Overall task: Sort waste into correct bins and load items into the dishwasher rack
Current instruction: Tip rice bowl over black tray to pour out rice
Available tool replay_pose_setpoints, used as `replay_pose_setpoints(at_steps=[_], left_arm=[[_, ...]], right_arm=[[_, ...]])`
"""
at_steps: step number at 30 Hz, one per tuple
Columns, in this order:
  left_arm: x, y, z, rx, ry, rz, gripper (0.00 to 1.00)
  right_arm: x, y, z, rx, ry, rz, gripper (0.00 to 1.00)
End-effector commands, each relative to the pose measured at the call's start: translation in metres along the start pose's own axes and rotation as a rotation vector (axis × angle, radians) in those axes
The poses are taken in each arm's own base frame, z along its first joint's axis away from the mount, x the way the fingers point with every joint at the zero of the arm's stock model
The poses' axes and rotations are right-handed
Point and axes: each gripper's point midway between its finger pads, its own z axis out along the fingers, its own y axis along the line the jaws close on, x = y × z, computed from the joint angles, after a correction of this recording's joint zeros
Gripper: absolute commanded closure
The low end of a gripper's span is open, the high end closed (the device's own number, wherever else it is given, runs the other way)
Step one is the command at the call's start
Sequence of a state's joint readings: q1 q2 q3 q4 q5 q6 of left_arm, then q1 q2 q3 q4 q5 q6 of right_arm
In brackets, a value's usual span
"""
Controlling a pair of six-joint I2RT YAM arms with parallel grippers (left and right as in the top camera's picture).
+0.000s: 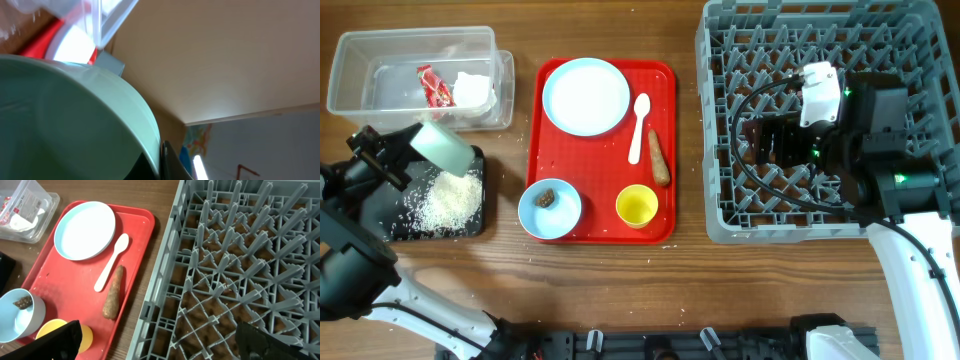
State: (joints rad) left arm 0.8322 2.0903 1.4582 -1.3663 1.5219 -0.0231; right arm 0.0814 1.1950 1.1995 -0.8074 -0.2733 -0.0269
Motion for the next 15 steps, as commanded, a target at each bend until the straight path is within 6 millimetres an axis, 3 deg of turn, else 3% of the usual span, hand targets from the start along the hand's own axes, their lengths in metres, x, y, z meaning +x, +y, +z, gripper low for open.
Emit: replay_pose_setpoints(at_steps=[1,9,13,15], left_arm=[[0.0,-0.009,-0.013,0.064,-0.024,-0.092,0.96],[0.016,-0.013,-0.013,0.064,-0.025,-0.058,0.96],[0.029,-0.02,-0.014,0.055,-0.028,0.067,0.96],[0.021,-0.017,-0.022,0.02,-0.048,0.146,0.96]], right_arm=[[-0.006,0.004,-0.002,-0.02,-0.01,0.001,0.0],[-0.007,0.004,-0.002,-0.02,-0.015,0.0,0.0],[-0.007,0.004,-0.002,-0.02,-0.015,0.0,0.0],[-0.006,0.004,-0.002,-0.02,-0.012,0.001,0.0]])
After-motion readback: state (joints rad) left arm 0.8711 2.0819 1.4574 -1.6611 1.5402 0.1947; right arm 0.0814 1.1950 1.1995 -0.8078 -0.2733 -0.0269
